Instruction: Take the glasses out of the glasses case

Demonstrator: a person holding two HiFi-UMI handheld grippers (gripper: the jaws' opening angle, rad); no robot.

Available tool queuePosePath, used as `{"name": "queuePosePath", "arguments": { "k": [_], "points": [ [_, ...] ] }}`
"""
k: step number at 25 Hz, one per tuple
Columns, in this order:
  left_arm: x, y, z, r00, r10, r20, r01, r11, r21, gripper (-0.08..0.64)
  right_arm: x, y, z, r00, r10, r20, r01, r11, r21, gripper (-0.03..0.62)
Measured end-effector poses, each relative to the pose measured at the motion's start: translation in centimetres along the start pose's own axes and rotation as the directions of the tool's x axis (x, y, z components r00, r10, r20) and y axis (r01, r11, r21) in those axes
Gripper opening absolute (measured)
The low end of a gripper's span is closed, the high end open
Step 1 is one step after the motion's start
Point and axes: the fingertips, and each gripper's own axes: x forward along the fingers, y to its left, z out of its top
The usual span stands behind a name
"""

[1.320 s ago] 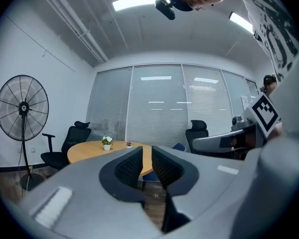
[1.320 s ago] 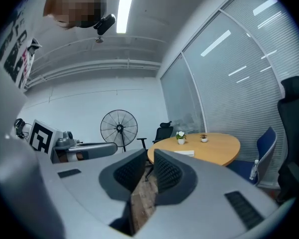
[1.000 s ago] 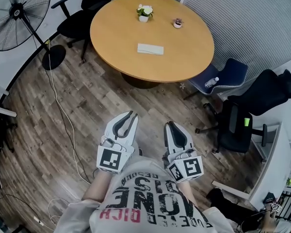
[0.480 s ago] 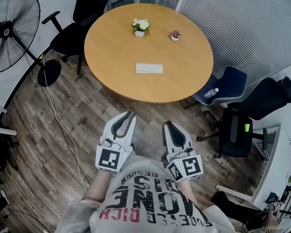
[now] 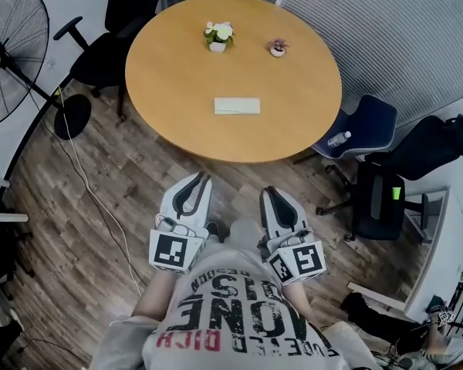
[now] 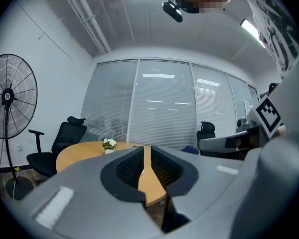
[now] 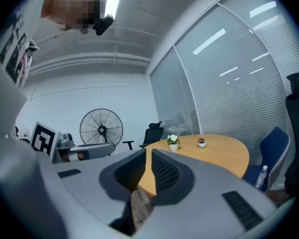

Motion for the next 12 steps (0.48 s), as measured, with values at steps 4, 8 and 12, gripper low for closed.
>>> {"name": "queuePosePath", "arguments": {
  "k": [4, 8, 12],
  "points": [
    [1.1, 0.5, -0.5, 1.000, 0.005, -0.021, -0.006, 1.000, -0.019, 0.054, 1.1, -0.9, 0.0, 1.000, -0.001, -0.003, 0.001, 1.000, 0.005, 0.026],
    [3.0, 0.8, -0.3, 1.000, 0.021, -0.003, -0.021, 1.000, -0.022, 0.054, 2.4, -2.5, -0.1, 1.000, 0.011, -0.008, -0.010, 1.000, 0.013, 0.026],
    [4.9, 1.2, -0.2, 0.999, 0.049, 0.004, -0.049, 0.999, -0.018, 0.054, 3.9, -4.4, 0.2, 0.999, 0.035, -0.011, -0.034, 0.999, 0.014, 0.026]
  ]
}}
